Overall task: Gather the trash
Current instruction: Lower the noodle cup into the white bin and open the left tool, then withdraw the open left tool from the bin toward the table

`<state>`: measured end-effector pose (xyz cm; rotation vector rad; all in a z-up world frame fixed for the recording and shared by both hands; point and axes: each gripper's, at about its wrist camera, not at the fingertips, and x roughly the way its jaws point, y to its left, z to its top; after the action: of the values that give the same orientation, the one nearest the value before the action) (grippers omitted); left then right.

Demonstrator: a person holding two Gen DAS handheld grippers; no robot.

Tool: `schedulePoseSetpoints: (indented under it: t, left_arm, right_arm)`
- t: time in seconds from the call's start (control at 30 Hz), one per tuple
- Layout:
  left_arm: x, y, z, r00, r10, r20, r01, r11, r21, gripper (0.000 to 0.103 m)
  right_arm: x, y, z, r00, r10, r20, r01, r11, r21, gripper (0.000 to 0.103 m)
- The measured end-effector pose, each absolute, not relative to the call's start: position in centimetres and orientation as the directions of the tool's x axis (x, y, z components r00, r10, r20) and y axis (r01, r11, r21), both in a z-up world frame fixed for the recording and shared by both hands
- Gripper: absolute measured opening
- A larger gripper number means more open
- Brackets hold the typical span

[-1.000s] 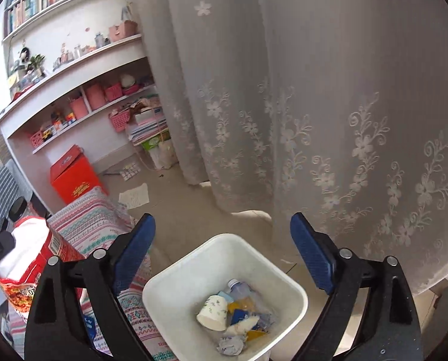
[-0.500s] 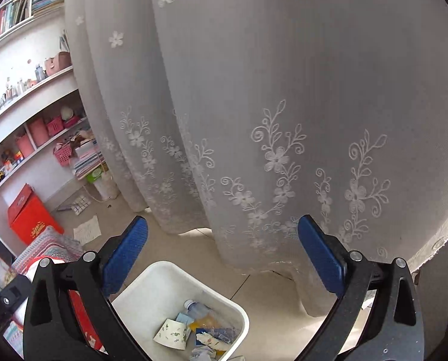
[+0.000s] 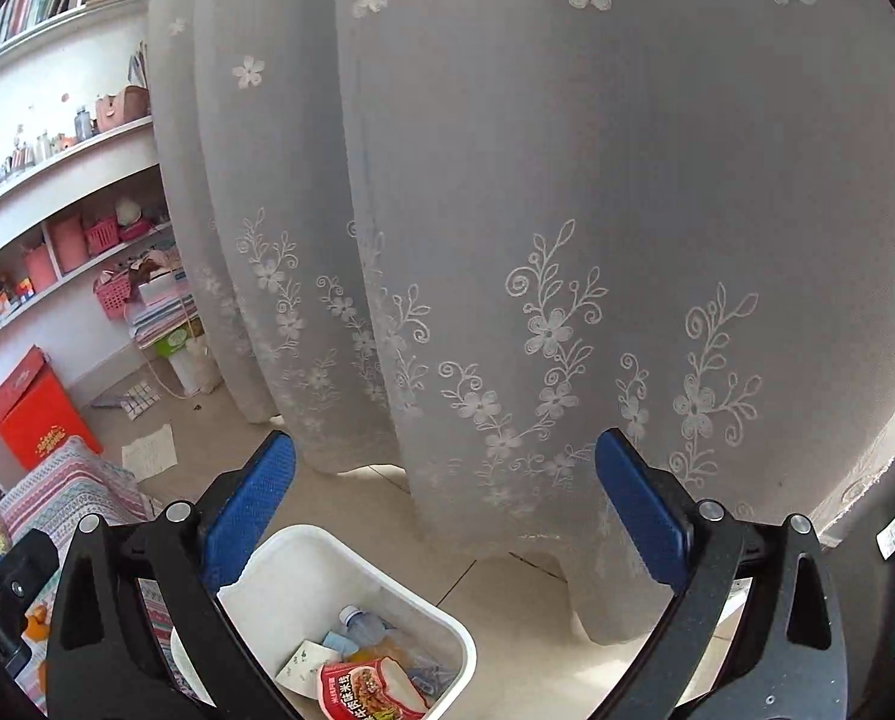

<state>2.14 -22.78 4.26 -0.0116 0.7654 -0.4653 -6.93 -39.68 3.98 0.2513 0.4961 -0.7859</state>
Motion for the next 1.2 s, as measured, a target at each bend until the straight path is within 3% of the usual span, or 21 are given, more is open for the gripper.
schedulePoseSetpoints:
  t: [0.23, 0.83, 1.2]
  left_arm:
    - [2.8, -19.9, 4.2, 0.706, -0.272, -0.654, 0.299, 0.951, -0.073, 0.089]
    - [4.6, -8.6, 2.3, 0.721, -0.078, -0.689, 0.074, 0.997, -0.036, 0.089]
    - [6.3, 0.5, -1.7, 0.63, 0.084, -0.772, -0.096, 0.995, 0.031, 0.09]
  right_arm:
    - [-5.2, -36.1, 3.9, 0.63, -0.603, -0.489, 0.681, 0.732, -0.026, 0.096]
    - [-0.6, -25.1, 3.0, 0.735, -0.482, -0.478, 0.471, 0.869, -0.151, 0.096]
    - [2.2, -17.6, 2.1, 0.782, -0.359, -0.509, 0.301, 0.933, -0.195, 0.096]
